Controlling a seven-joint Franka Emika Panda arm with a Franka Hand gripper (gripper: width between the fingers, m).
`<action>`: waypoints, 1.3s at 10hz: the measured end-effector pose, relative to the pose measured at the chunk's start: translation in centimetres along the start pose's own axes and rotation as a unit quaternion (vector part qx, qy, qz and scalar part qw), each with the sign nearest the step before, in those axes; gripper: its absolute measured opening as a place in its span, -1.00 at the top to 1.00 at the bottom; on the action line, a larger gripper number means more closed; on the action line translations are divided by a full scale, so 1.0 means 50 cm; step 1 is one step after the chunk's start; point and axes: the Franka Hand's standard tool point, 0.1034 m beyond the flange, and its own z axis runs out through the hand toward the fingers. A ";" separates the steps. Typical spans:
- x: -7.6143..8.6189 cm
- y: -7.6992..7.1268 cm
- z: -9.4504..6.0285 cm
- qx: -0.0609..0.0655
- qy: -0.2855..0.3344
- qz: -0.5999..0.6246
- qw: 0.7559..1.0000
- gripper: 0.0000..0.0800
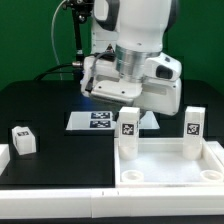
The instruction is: Assemble square table
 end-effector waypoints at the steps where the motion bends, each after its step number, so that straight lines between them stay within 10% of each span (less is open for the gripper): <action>1: -0.009 -0.032 -0.006 0.006 -0.004 -0.047 0.999 0.29; 7: -0.019 -0.132 0.031 0.022 0.000 -0.157 0.987 0.29; 13: -0.027 -0.141 0.041 0.027 0.002 -0.115 0.993 0.29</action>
Offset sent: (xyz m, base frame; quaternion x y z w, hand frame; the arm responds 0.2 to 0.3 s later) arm 0.0031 -0.0349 -0.0054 0.0110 0.0120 -0.1511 0.9884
